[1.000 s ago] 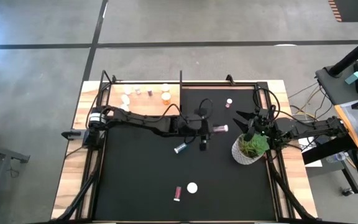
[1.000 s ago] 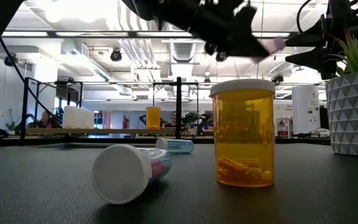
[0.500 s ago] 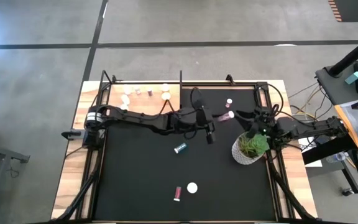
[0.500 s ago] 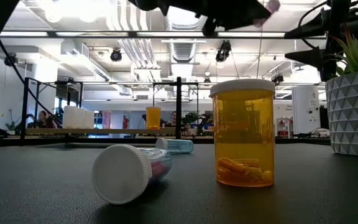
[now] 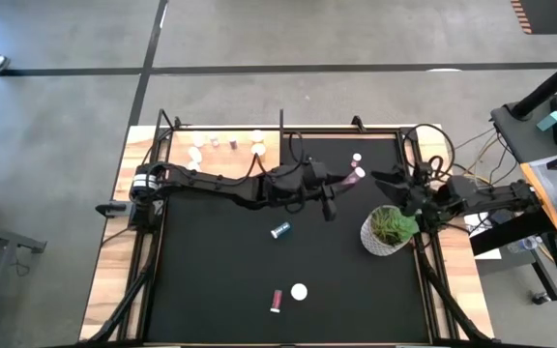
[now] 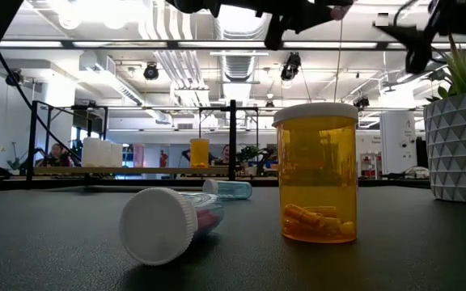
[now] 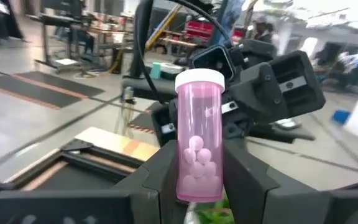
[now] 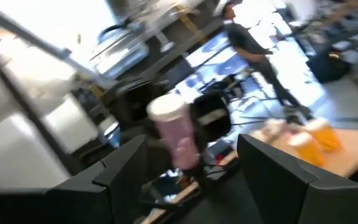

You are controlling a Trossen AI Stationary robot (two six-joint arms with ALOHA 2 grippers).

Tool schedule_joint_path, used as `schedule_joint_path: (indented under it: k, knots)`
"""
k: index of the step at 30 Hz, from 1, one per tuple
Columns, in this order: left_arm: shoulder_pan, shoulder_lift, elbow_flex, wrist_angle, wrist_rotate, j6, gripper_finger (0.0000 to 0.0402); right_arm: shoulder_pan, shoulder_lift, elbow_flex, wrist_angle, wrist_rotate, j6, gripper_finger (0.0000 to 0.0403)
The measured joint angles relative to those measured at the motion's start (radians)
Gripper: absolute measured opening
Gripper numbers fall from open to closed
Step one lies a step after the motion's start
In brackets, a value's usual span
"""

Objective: Pick and place medicine bottles onto shelf by color
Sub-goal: Put the bottom pink pill bottle into the shelf

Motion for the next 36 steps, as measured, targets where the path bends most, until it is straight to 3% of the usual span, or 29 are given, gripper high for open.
schedule_joint_path:
  k: [5, 15, 24, 36]
  knots:
    - [-0.001, 0.0, -0.005, 0.023, 0.033, -0.054, 0.0095, 0.001, 0.055, 0.083, -0.006, -0.106, -0.13, 0.024]
    - [-0.002, 0.0, -0.007, 0.246, 0.054, -0.057, 0.0095, 0.0, 0.25, 0.228, -0.033, -0.106, -0.241, 0.024]
    - [-0.006, 0.0, -0.007, 0.265, 0.068, -0.062, 0.0095, 0.0, 0.399, 0.347, -0.033, -0.13, -0.317, 0.024]
    - [-0.008, -0.001, -0.018, 0.268, 0.1, -0.107, 0.0095, 0.002, 0.424, 0.413, -0.06, -0.175, -0.343, 0.024]
